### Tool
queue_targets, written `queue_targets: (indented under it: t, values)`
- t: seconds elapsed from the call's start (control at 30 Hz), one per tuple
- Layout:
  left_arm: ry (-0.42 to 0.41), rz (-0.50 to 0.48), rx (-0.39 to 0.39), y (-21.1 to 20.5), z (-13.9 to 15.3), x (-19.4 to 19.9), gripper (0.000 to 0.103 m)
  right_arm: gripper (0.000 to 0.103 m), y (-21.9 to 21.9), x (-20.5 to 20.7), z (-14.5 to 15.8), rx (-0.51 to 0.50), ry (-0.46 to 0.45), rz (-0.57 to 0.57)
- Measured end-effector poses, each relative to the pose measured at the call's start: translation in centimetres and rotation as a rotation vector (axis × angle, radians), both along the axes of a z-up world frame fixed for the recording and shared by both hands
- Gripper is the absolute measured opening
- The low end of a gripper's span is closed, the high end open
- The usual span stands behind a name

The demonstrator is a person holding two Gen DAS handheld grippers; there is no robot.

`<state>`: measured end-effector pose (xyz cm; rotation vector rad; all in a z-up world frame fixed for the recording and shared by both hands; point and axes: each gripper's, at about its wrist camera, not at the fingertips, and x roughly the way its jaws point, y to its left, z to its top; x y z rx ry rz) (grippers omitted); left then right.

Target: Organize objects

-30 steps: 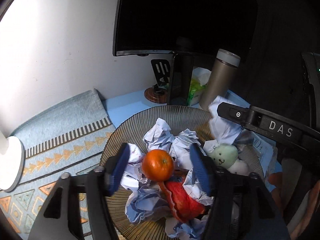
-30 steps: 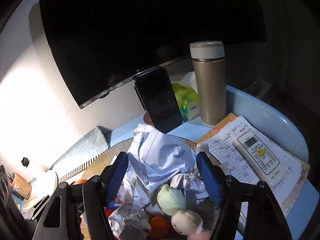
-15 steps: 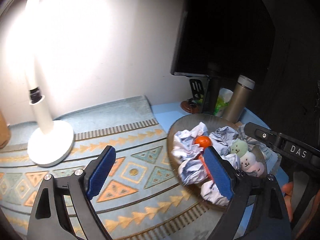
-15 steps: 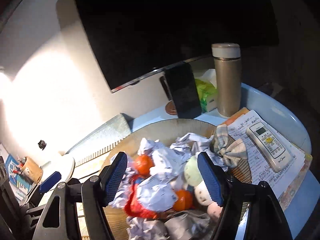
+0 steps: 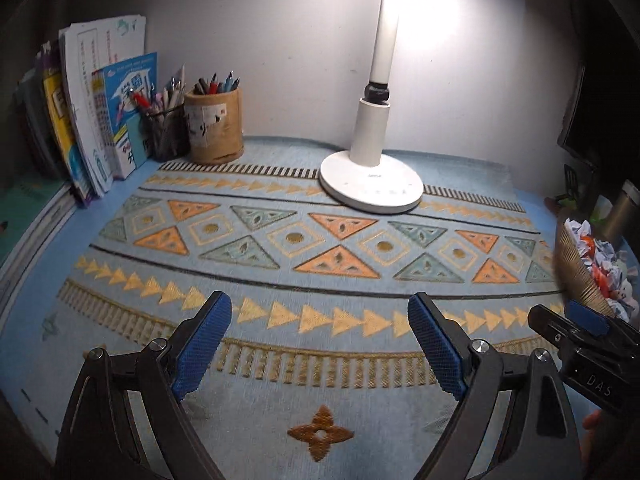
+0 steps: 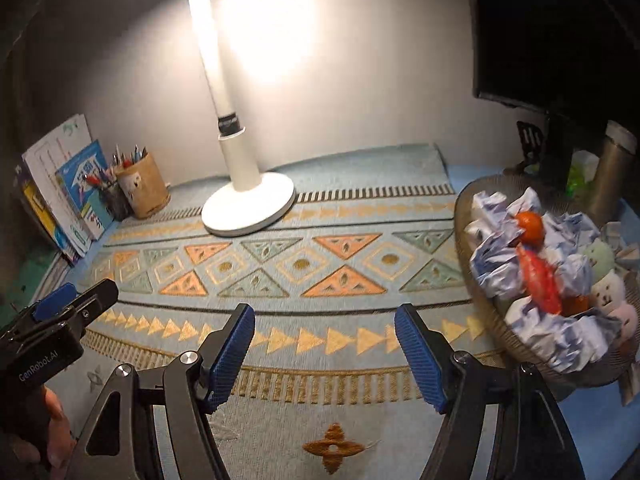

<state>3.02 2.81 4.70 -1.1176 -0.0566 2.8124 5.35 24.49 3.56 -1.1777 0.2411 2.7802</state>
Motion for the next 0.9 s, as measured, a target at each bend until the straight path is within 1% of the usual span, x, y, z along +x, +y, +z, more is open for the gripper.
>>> queue_targets:
  t: [0.07,0.13,0.2,0.27,0.33,0.43,0.57,0.7,0.77,0.9]
  values:
    - [-0.028,0.007,-0.018,-0.2,-1.9,-0.4,0.089,0.069,-1.1,-0.8,-2.4,-0.017,-0.057,0.028]
    - [-0.045,-0.002,-0.026,0.1,-3.1,-0.7,0.089,0.068,-1.9,-1.6,-4.1,-0.015,-0.102,0.037]
    - [-0.054,-0.018,-0.029,0.5,-3.8,-0.9,0.089,0.068,-2.3,-1.9,-4.9,-0.004,-0.12,0.035]
    - [-0.062,-0.034,-0.056,1.2,-4.2,-1.1,0.089,0.068,-2.6,-2.1,-5.5,0.017,-0.131,0.036]
    - [-0.071,-0.047,-0.078,1.7,-4.4,-1.2,0.089,0.068,-2.7,-2.2,-5.7,0.032,-0.138,0.026]
    - [-0.071,-0.07,-0.091,2.2,-4.6,-1.2,0.089,0.068,-2.5,-2.1,-5.6,0.049,-0.133,0.002]
    - [-0.095,-0.084,-0.122,2.7,-5.1,-1.2,0.089,0.068,-2.7,-2.3,-5.5,0.069,-0.138,-0.007]
    - [-0.1,-0.085,-0.148,3.0,-5.2,-1.1,0.089,0.068,-2.5,-2.4,-5.6,0.067,-0.143,-0.012]
    - [-0.112,-0.072,-0.153,2.9,-5.4,-1.3,0.089,0.068,-2.5,-2.5,-5.7,0.065,-0.144,-0.015]
    - [-0.143,-0.058,-0.139,2.5,-5.8,-1.8,0.09,0.068,-2.7,-2.5,-5.7,0.079,-0.148,-0.019]
